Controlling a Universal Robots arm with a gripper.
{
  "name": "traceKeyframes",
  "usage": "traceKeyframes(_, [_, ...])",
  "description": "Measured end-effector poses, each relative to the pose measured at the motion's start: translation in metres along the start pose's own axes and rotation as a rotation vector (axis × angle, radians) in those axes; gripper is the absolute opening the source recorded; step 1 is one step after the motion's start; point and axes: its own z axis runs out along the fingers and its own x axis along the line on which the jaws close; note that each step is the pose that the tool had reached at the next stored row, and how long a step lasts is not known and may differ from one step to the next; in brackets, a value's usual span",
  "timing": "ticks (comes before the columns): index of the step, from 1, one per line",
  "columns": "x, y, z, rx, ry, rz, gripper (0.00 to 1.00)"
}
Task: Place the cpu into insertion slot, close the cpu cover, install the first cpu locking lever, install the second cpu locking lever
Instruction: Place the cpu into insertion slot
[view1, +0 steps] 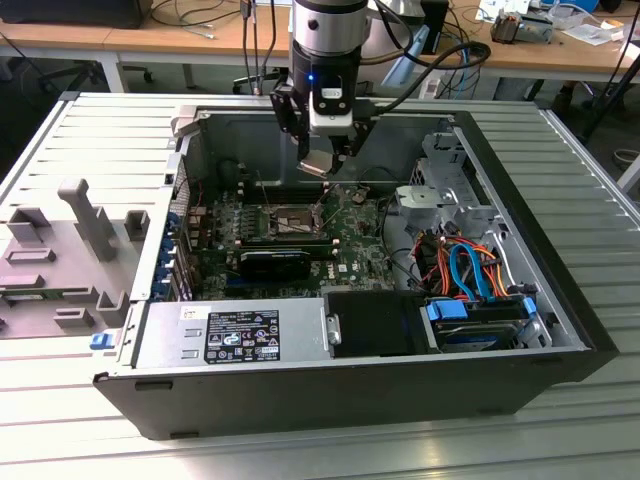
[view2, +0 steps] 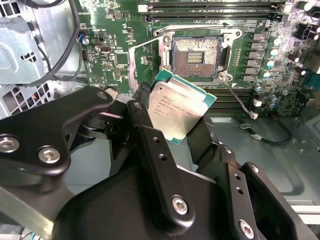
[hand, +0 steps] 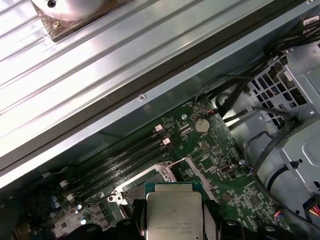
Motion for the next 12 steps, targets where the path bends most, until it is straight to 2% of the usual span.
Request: traceKeyframes(12, [0.0,0.0,0.0,-0.0008,-0.0039,0.043,0.55])
